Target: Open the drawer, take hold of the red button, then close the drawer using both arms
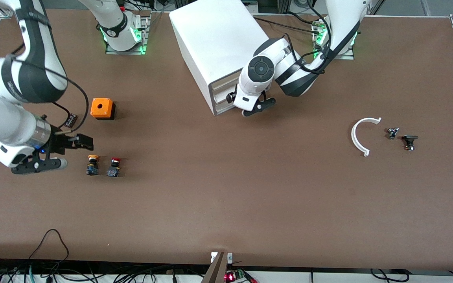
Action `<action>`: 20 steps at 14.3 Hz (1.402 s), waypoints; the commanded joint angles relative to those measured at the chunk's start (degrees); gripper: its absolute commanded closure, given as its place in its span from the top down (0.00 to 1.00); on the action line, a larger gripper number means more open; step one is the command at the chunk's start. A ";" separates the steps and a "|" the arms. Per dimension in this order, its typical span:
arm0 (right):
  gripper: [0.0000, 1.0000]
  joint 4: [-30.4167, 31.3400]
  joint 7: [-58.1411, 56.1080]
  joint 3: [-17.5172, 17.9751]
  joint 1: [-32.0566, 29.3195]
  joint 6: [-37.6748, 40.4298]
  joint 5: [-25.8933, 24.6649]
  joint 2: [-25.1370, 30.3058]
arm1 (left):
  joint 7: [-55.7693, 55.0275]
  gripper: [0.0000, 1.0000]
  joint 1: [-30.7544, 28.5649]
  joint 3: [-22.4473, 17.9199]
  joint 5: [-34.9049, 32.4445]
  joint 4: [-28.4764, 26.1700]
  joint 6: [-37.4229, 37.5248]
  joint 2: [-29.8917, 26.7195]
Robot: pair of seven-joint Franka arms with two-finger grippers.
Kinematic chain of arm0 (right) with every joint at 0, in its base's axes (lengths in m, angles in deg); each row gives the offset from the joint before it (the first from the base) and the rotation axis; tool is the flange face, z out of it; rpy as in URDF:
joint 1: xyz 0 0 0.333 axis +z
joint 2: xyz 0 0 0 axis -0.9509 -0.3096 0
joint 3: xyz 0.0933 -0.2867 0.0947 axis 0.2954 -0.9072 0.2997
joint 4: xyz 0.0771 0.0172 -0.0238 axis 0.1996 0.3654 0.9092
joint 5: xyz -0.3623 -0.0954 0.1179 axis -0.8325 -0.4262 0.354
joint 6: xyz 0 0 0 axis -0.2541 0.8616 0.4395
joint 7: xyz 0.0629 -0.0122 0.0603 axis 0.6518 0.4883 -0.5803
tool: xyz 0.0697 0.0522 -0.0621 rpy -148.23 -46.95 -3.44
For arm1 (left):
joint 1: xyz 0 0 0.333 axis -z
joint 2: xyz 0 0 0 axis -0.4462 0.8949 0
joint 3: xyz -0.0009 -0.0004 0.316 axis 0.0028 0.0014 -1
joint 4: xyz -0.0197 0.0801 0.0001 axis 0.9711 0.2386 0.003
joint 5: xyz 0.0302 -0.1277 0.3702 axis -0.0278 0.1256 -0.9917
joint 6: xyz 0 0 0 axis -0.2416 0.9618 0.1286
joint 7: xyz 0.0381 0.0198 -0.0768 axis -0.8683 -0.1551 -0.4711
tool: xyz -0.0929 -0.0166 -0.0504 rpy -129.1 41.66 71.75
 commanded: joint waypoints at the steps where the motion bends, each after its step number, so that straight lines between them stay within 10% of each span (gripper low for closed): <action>1: 0.99 2.06 2.48 0.13 0.35 3.33 -1.16 4.55 | -0.04 1.00 -0.23 1.08 1.59 -0.27 0.57 -0.24; 10: 0.99 11.82 6.54 3.82 -2.73 5.88 -0.64 20.47 | 0.48 1.00 -1.19 2.40 2.29 0.78 4.16 -0.50; 20: 0.99 15.34 9.34 3.73 -3.35 6.15 1.12 26.01 | 29.46 1.00 -14.28 1.79 -7.71 19.83 27.80 -4.37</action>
